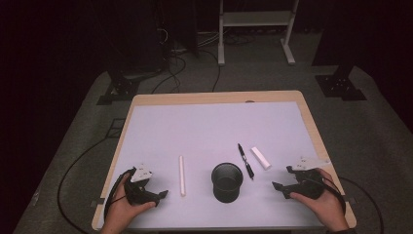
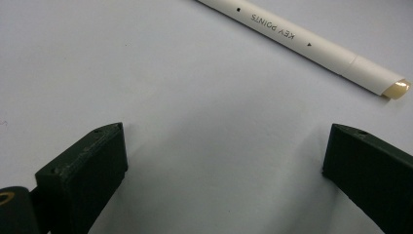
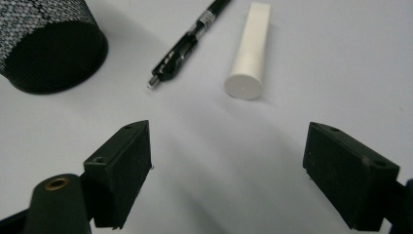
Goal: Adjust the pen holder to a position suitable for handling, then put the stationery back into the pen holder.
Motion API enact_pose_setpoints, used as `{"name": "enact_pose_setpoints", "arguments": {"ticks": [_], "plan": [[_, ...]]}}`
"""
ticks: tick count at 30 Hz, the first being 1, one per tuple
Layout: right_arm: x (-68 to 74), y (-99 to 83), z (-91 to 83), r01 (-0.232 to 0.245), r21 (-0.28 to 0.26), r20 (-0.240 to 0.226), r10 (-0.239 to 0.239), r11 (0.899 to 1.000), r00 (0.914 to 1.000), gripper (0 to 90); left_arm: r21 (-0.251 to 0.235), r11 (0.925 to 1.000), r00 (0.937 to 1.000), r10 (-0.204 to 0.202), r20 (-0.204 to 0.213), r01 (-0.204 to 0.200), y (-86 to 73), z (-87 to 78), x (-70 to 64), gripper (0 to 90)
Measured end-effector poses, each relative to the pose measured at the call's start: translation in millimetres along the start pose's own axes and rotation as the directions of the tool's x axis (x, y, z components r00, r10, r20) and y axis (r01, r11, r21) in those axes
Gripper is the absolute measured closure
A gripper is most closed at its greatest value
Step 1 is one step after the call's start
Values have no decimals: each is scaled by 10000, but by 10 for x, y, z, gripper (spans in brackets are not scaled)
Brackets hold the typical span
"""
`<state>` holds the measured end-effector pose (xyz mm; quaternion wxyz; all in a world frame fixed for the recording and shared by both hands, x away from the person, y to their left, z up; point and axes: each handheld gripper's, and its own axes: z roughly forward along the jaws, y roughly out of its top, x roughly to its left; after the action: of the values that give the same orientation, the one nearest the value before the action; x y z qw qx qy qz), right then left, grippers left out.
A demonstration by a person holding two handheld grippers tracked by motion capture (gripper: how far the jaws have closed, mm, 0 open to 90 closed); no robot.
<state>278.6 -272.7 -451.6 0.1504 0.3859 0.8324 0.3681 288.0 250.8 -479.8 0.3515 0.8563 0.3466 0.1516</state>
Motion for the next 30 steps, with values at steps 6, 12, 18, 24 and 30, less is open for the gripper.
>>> {"name": "enact_pose_setpoints", "arguments": {"ticks": [6,12,18,24,30], "plan": [[-59,-154,14,-243,276,424,231,9993,9988,167,-7,10000,10000,-14,5,14,1,0,0,16],[-89,-264,31,-358,395,698,330,9986,9970,167,-5,10000,10000,-10,0,10,2,-1,0,16],[-91,-330,54,-221,238,897,199,9995,9958,155,1,10000,10000,-28,-15,28,6,-2,-4,16],[-111,-384,63,-414,-95,823,420,9991,9957,132,-16,9997,9996,-232,-157,232,19,-36,15,90],[-114,-387,64,-426,-132,803,436,9990,9958,131,-163,9993,9993,-343,-130,341,76,-73,15,151]]}}
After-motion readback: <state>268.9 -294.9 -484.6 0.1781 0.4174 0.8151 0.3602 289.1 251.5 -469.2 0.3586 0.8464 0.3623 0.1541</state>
